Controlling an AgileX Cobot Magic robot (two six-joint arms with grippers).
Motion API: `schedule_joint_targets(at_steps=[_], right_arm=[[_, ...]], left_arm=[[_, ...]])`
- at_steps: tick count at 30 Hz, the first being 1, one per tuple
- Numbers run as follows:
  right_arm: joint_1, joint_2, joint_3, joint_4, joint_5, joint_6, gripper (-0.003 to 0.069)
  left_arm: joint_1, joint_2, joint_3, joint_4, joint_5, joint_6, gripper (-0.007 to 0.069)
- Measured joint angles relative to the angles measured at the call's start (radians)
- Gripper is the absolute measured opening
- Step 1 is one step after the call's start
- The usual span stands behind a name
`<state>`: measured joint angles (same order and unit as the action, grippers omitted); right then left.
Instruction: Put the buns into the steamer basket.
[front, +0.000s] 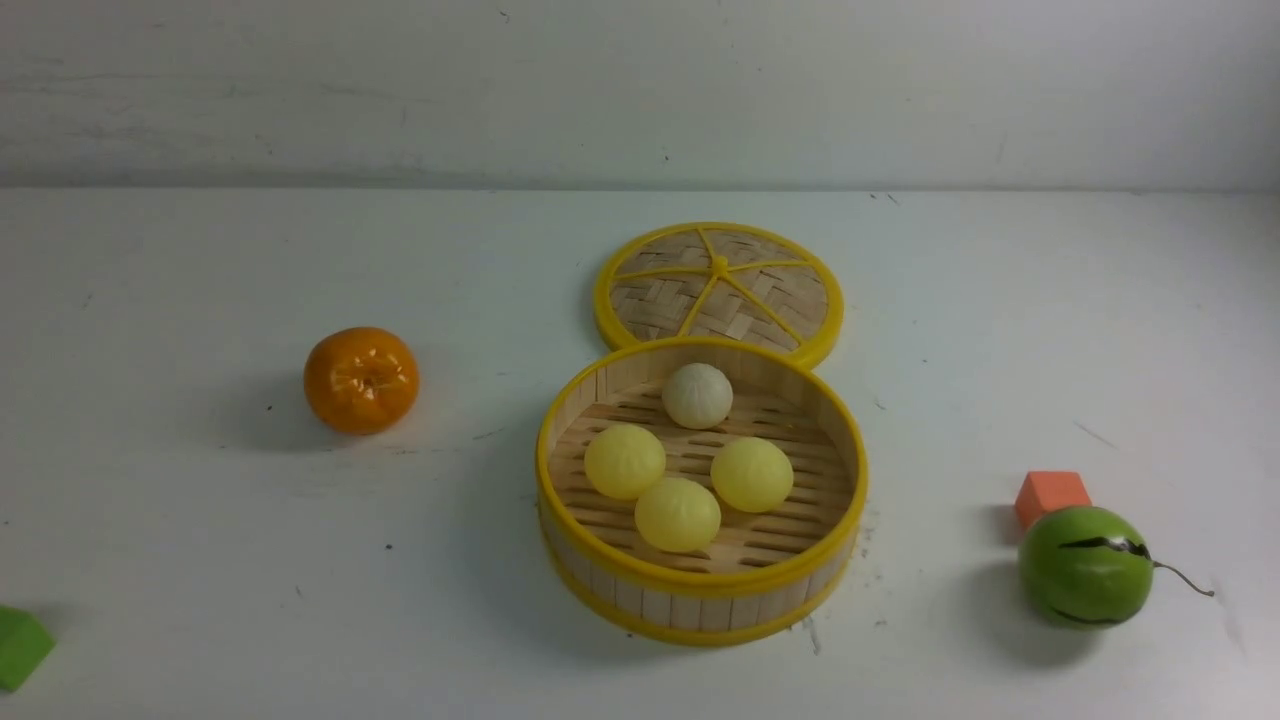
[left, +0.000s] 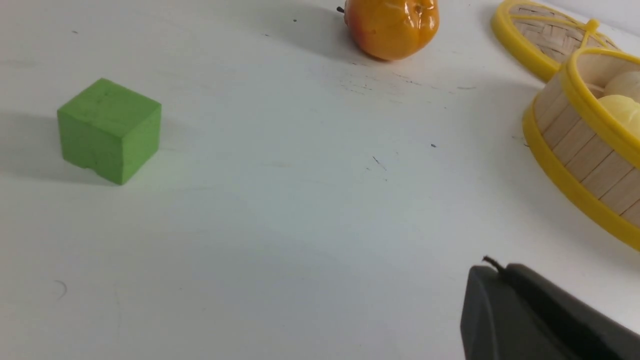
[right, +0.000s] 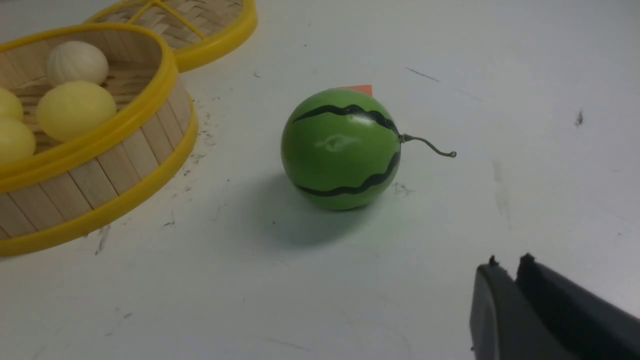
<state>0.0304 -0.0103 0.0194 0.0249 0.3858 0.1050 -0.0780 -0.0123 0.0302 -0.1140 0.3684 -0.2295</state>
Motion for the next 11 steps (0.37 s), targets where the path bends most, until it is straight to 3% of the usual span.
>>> schedule_joint_targets(at_steps=[11], right_arm=[[0.0, 0.0, 0.0, 0.0, 0.0, 0.0, 0.0078]], left_arm=[[0.0, 0.0, 0.0, 0.0, 0.0, 0.0, 0.0006]])
